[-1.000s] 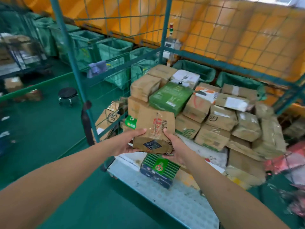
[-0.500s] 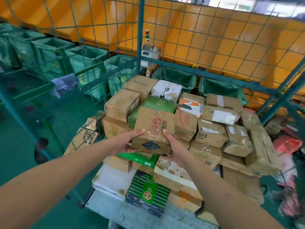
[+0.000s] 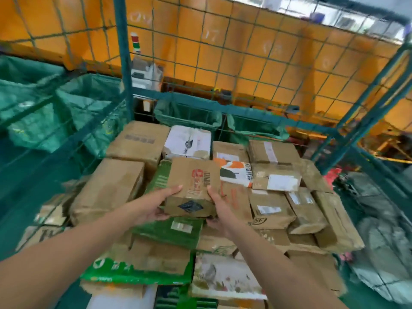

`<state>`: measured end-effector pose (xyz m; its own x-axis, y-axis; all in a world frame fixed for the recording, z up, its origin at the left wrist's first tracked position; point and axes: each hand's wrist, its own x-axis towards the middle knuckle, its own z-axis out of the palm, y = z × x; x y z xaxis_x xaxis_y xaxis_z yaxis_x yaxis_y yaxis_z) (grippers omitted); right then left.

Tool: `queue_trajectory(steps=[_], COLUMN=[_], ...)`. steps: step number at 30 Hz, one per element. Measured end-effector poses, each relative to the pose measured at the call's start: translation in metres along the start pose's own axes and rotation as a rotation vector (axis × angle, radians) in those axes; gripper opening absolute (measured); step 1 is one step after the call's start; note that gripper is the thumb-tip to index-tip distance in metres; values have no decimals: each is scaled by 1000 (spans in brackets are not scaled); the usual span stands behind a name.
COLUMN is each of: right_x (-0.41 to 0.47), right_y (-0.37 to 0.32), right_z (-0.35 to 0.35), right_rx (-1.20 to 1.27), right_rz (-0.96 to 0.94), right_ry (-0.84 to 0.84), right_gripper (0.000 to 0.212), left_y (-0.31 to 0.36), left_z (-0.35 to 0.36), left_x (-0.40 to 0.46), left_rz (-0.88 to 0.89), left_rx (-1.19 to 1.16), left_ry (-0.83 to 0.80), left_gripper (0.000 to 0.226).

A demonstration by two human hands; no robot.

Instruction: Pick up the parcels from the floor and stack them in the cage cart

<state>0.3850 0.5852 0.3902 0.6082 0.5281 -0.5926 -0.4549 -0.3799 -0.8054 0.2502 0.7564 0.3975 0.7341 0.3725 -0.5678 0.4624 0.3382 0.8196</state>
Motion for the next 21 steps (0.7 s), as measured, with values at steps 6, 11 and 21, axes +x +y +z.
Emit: queue_trajectory(steps=[6,11,21], right_x=[67,101,229], right_y=[-19,-76,-151], right_z=[-50,-96,-158], right_rx=[-49,-169,-34], right_rz=[-76,-218,-216], right_ry=[178,313,236], right_gripper=[92,88,88], left_y=[42,93,164], left_z=[29,79,118], left_x=[81,146,251], left_rz=[-1,47,130], left_rx=[36,53,155], left_ry=[-43,-15,136], left_gripper=[98,99,42])
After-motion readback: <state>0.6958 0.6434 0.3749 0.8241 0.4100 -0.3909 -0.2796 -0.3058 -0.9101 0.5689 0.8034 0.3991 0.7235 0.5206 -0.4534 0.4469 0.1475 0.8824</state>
